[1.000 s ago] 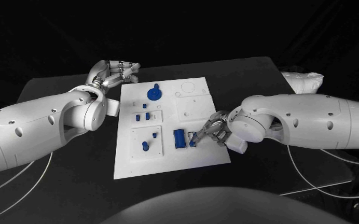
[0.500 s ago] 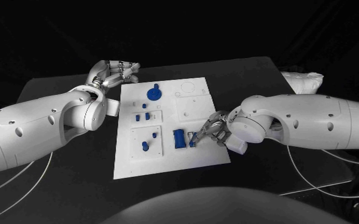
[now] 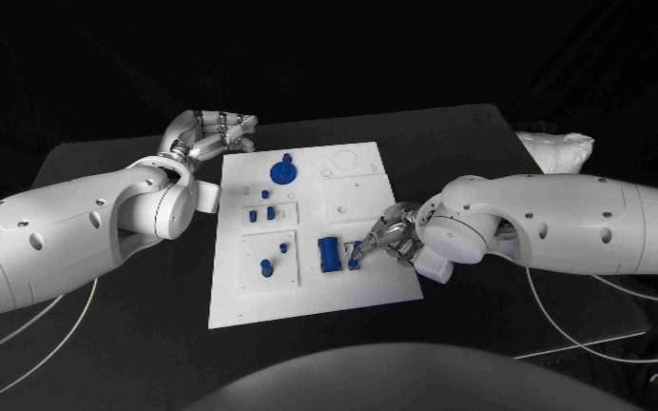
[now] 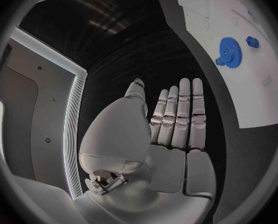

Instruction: Assemble the parts on the task board

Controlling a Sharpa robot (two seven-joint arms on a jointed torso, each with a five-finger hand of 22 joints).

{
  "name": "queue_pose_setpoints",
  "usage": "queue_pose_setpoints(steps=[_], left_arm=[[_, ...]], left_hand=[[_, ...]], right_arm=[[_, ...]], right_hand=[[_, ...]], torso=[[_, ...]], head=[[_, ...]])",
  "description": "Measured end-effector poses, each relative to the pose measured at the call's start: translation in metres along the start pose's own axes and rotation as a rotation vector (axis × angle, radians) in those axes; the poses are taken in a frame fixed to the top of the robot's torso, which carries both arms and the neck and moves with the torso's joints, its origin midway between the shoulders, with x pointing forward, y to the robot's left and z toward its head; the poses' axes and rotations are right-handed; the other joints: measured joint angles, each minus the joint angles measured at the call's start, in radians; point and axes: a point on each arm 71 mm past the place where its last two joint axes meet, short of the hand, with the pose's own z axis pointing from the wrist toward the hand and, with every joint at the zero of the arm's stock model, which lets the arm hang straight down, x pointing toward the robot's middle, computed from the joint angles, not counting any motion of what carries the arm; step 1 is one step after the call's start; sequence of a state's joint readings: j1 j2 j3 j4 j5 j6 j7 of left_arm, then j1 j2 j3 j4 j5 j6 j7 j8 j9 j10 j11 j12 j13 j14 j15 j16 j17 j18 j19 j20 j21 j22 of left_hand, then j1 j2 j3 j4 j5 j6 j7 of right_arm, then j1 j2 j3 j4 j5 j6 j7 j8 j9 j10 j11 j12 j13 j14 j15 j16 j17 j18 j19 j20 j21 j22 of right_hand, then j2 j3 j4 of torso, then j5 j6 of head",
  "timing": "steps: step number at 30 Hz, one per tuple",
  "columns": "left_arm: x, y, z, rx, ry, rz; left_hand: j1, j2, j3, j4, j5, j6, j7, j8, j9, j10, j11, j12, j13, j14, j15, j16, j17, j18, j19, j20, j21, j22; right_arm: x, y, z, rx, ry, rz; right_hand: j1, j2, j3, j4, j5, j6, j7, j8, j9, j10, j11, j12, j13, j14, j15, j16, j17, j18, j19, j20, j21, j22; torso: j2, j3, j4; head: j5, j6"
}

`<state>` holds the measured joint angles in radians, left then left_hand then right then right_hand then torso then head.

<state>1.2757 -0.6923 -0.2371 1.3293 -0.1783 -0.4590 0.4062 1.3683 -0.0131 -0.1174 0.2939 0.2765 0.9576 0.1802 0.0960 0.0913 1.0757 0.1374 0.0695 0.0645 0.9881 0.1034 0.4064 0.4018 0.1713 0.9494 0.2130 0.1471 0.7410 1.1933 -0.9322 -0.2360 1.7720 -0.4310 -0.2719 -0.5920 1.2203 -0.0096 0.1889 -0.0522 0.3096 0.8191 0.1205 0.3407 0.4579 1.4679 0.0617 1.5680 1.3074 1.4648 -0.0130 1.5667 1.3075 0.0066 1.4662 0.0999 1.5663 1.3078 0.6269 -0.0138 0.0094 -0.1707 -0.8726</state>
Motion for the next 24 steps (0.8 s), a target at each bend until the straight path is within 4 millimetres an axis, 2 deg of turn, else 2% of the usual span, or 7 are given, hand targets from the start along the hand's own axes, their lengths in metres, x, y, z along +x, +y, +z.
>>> queue_pose_setpoints(steps=[7,16,19,20,24], left_arm=[[0.0003,0.0,0.0001,0.0,0.001,0.0],[0.0002,0.0,0.0001,0.0,0.002,0.0],[0.0002,0.0,0.0001,0.0,0.002,-0.001],[0.0002,0.0,0.0001,-0.001,0.002,-0.001],[0.0004,0.0,0.0001,-0.001,0.003,-0.001]], left_hand=[[0.0,0.0,-0.003,-0.003,0.004,0.0,0.0,0.0,0.0,0.0,0.0,0.0,0.0,-0.004,-0.004,0.0,-0.001,0.0,0.0,0.0,0.0,-0.001],[0.0,0.0,-0.003,-0.003,0.004,0.0,0.0,0.0,0.0,0.0,0.0,0.0,0.0,-0.004,-0.004,0.0,-0.001,0.0,0.0,0.0,0.0,-0.001],[0.0,0.0,-0.003,-0.003,0.004,0.0,0.0,0.0,0.0,0.0,0.0,0.0,0.0,-0.004,-0.004,0.0,-0.001,0.0,0.0,0.0,0.0,-0.001],[0.0,0.0,-0.003,-0.003,0.004,0.0,0.0,0.0,0.0,0.0,0.0,0.0,0.0,-0.004,-0.004,0.0,-0.001,0.0,0.0,0.0,0.0,-0.001],[0.0,0.0,-0.003,-0.003,0.004,0.0,0.0,0.0,0.0,0.0,0.0,0.0,0.0,-0.004,-0.004,0.0,-0.001,0.0,0.0,0.0,0.0,-0.001]], right_arm=[[-0.0003,0.0006,-0.0001,-0.005,-0.009,-0.005],[0.0002,0.0015,-0.0001,-0.01,-0.014,-0.009],[0.0002,0.0019,0.0001,-0.011,-0.016,-0.01],[0.0002,0.002,0.0002,-0.011,-0.017,-0.011],[0.0001,0.0024,0.0006,-0.012,-0.021,-0.01]], right_hand=[[0.0,0.0,-0.011,0.003,0.0,-0.036,0.0,0.047,0.033,0.0,0.0,0.0,0.0,0.0,0.0,0.0,0.0,0.0,0.0,0.0,0.0,0.0],[0.0,0.0,-0.016,0.003,0.0,-0.049,0.0,0.066,0.047,0.0,0.0,0.0,0.0,0.0,0.0,0.0,0.0,0.0,0.0,0.0,0.0,0.0],[0.007,0.013,-0.016,0.003,0.0,-0.056,-0.001,0.085,0.056,0.0,0.0,0.0,0.0,0.0,0.0,0.0,0.0,0.0,0.0,0.0,0.0,0.0],[0.004,0.026,-0.014,0.009,0.005,-0.056,-0.001,0.091,0.058,0.0,0.0,0.0,0.0,0.0,0.0,0.0,0.0,0.0,0.0,0.0,0.0,0.0],[-0.004,0.052,-0.002,0.026,0.028,-0.056,-0.001,0.103,0.061,0.0,0.0,0.0,0.0,0.0,0.0,0.0,0.0,0.0,0.0,0.0,0.0,0.0]], torso=[[0.0,-0.0001,0.0001],[0.0,-0.0001,0.0],[0.0,-0.0002,0.0],[0.0,-0.0003,0.0],[0.0,-0.0006,0.0001]], head=[[0.001,0.0],[0.001,0.0],[0.001,0.0],[0.001,0.0],[0.001,0.0]])
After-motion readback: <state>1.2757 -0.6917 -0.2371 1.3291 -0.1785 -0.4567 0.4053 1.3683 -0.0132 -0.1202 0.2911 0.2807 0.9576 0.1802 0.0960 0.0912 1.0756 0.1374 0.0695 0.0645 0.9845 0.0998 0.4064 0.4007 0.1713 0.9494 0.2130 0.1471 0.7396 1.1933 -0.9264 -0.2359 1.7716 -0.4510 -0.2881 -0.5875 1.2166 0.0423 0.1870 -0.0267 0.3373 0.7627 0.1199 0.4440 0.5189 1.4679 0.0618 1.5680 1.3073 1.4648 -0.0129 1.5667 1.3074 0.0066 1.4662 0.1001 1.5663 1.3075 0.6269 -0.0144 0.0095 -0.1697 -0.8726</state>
